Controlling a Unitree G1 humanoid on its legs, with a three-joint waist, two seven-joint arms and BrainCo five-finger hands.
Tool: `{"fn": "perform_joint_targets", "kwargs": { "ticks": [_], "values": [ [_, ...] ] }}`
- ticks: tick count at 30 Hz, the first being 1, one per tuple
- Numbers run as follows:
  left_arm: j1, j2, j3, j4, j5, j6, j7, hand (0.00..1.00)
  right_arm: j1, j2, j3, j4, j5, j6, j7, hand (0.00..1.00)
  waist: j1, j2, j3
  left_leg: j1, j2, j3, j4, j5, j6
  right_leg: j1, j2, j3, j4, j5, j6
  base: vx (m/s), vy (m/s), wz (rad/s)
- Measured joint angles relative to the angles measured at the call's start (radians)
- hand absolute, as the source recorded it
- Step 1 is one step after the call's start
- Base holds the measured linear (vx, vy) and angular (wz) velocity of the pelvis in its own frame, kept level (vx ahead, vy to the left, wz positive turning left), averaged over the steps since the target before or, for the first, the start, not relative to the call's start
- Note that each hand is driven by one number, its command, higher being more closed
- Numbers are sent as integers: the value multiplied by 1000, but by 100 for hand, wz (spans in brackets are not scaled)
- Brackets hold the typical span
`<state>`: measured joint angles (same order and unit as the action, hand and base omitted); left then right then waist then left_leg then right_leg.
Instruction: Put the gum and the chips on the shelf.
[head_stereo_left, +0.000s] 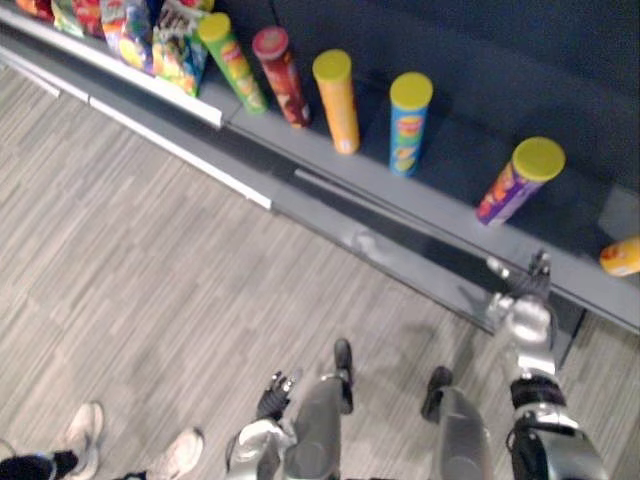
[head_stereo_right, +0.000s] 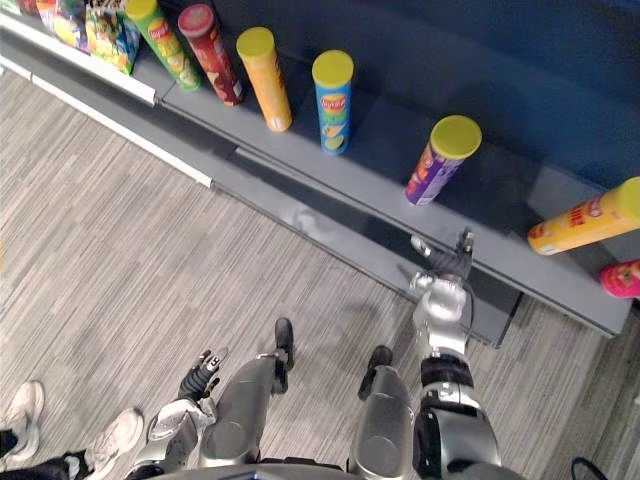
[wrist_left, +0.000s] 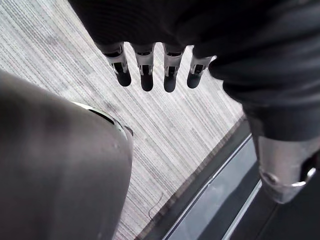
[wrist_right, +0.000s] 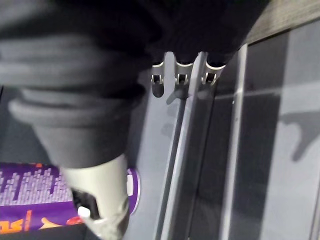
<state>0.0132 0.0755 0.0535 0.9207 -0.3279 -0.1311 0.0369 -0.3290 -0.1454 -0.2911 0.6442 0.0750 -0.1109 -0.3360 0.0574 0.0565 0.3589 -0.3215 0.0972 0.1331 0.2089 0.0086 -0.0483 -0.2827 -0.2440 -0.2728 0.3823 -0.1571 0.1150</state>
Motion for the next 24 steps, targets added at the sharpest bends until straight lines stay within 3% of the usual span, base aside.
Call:
{"fn": "perform_joint_targets", "kwargs": {
  "ticks": [3, 9, 14, 18, 22, 24],
  "values": [
    [1, 6, 63, 61, 70, 20, 3, 0, 117, 10, 50, -15, -23, 0, 43, 0, -24, -22, -57, 59, -3, 23, -78, 21, 2, 51, 19, 13, -101, 42, 10, 105, 33, -20],
    [25, 9, 147, 115, 151, 34, 4, 0, 353, 17, 207, -59, -161, -9, 159, 0, -29, -65, -139, 172, -7, 79, -199, 43, 1, 130, 51, 59, -234, 96, 20, 86, 14, -31],
    [60, 6, 230, 143, 222, 34, 6, 0, 531, 67, 265, 111, -228, -42, 296, 0, -45, -96, -210, 292, -16, 125, -296, 55, -5, 199, 64, 94, -281, 99, 22, 105, 14, -25],
    [70, 2, 288, 168, 224, 35, 8, 0, 525, 81, 141, 248, -222, -70, 325, 0, -69, -111, -229, 335, -18, 139, -304, 48, -15, 239, 68, 110, -305, 101, 25, 60, 11, -13],
    [74, -16, 362, 195, 217, 34, 12, 0, 526, 106, -24, 439, -155, -37, 318, 0, -59, -106, -260, 361, -14, 162, -306, 38, -20, 258, 75, 128, -319, 102, 22, 62, 0, -17],
    [80, -35, 387, 197, 212, 34, 23, 0, 531, 107, -75, 476, -101, -20, 296, 0, -60, -89, -265, 381, -12, 189, -311, 27, -21, 270, 80, 151, -334, 110, 21, 4, 10, -32]
  ]
}}
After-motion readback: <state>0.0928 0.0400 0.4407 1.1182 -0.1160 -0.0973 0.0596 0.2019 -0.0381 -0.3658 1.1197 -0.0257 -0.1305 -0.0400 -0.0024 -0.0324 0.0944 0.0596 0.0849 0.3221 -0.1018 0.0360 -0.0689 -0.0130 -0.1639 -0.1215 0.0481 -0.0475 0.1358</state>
